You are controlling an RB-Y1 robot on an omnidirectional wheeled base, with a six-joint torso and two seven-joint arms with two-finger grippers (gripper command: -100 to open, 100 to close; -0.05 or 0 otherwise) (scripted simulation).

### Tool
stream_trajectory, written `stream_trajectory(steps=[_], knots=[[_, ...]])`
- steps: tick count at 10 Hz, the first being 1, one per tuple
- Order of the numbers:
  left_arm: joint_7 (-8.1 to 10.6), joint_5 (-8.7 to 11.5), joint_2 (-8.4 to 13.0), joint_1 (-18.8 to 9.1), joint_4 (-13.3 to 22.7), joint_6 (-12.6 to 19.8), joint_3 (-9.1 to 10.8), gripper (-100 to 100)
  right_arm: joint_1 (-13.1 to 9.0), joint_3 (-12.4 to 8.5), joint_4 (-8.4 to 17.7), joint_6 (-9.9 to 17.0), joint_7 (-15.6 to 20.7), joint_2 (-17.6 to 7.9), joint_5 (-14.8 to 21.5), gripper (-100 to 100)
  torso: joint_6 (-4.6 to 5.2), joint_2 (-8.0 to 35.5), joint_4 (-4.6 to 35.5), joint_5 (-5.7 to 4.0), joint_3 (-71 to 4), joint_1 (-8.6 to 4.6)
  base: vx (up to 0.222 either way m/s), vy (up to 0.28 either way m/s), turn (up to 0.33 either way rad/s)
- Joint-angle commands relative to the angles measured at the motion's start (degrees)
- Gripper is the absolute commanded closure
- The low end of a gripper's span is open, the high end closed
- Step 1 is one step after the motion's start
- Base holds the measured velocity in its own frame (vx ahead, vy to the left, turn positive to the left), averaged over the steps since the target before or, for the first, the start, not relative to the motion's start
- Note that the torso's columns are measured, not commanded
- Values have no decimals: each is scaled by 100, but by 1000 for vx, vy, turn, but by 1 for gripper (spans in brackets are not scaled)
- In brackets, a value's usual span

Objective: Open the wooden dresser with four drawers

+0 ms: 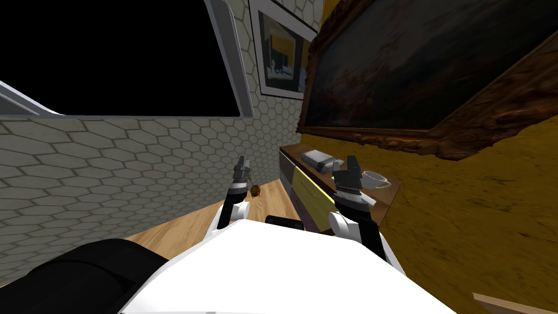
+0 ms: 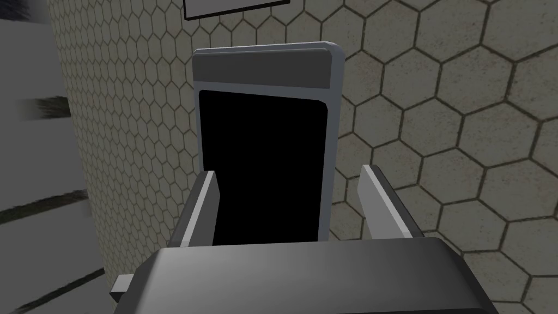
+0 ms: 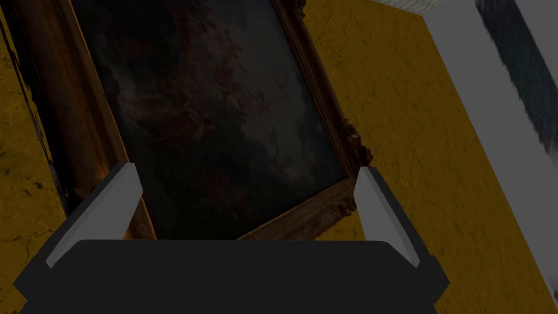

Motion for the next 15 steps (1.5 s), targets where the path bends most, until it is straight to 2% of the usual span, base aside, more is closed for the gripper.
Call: stream_trajectory(steps=[1, 9, 10, 12, 15], knots=[[0, 0, 0, 0, 0, 0, 0, 0, 0, 0, 0, 0, 0, 0, 0, 0, 0, 232, 235, 0, -467, 0, 0, 0, 0], [0, 0, 0, 0, -2, -1, 0, 0, 0, 0, -2, -1, 0, 0, 0, 0, 0, 3539, 3537, 0, -7073, 0, 0, 0, 0], [0, 0, 0, 0, -2, -1, 0, 0, -24, -9, 39, -20, 19, -174, 74, -100, 0, 3962, 3960, 0, -7919, 0, 17, 15, -5], [0, 0, 0, 1, 1, 0, 0, 0, -79, -29, 130, -66, 64, -431, 248, -100, 0, 4202, 4204, 2, -8429, 6, 33, 35, -10], [0, 0, 0, 1, 1, 0, 0, 0, -208, -78, 333, -179, 173, -814, 662, -100, 0, 4222, 4226, 1, -8460, 4, 62, 63, -14]])
